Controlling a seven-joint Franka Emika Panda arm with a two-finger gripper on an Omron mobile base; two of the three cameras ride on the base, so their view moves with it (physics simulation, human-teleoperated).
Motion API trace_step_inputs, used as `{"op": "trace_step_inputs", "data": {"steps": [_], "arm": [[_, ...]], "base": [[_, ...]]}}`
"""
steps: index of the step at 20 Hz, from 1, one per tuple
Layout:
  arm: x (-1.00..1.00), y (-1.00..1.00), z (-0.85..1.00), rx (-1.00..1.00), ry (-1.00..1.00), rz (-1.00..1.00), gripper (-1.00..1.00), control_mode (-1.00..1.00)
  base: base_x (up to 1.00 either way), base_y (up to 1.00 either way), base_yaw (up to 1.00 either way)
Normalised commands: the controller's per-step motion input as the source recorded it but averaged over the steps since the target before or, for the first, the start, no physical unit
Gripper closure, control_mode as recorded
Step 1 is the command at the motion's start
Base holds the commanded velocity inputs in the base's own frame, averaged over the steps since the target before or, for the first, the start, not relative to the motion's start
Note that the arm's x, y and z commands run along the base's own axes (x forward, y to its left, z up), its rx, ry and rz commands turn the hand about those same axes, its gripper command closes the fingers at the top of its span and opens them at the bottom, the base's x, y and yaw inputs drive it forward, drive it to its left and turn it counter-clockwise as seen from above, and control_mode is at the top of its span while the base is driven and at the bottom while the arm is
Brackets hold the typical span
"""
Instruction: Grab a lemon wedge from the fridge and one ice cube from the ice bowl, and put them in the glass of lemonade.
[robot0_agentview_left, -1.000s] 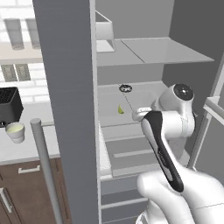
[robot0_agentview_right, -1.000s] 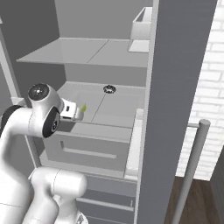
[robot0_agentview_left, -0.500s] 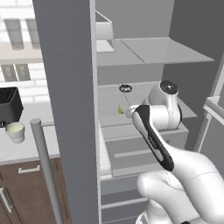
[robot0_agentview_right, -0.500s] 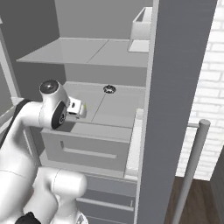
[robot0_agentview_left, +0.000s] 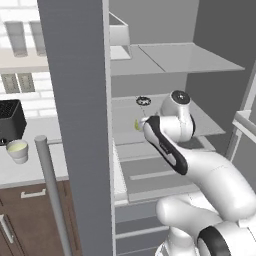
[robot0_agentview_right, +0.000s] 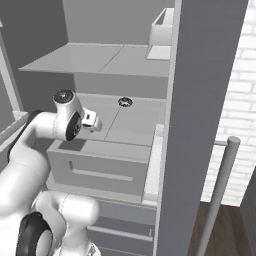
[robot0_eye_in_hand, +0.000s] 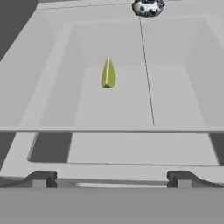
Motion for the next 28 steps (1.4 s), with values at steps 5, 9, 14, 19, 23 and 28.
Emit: {"op": "trace_step_inputs", "data": {"steps": [5,9,14,19,23,28], "arm": [[0.46,0.05,-0.14,0.0,0.03,0.0,-1.0,-1.0],[0.47,0.05,-0.14,0.0,0.05,0.0,-1.0,-1.0],[0.47,0.09,-0.16,0.0,0.04,0.0,-1.0,-1.0],[0.46,0.11,-0.24,0.0,0.02,0.0,-1.0,-1.0],[0.46,0.03,-0.25,0.0,0.01,0.0,-1.0,-1.0],[0.5,0.0,-0.25,0.0,0.0,0.0,-1.0,-1.0]], "base": [[0.0,0.0,0.0],[0.0,0.0,0.0],[0.0,0.0,0.0],[0.0,0.0,0.0],[0.0,0.0,0.0],[0.0,0.0,0.0]]}}
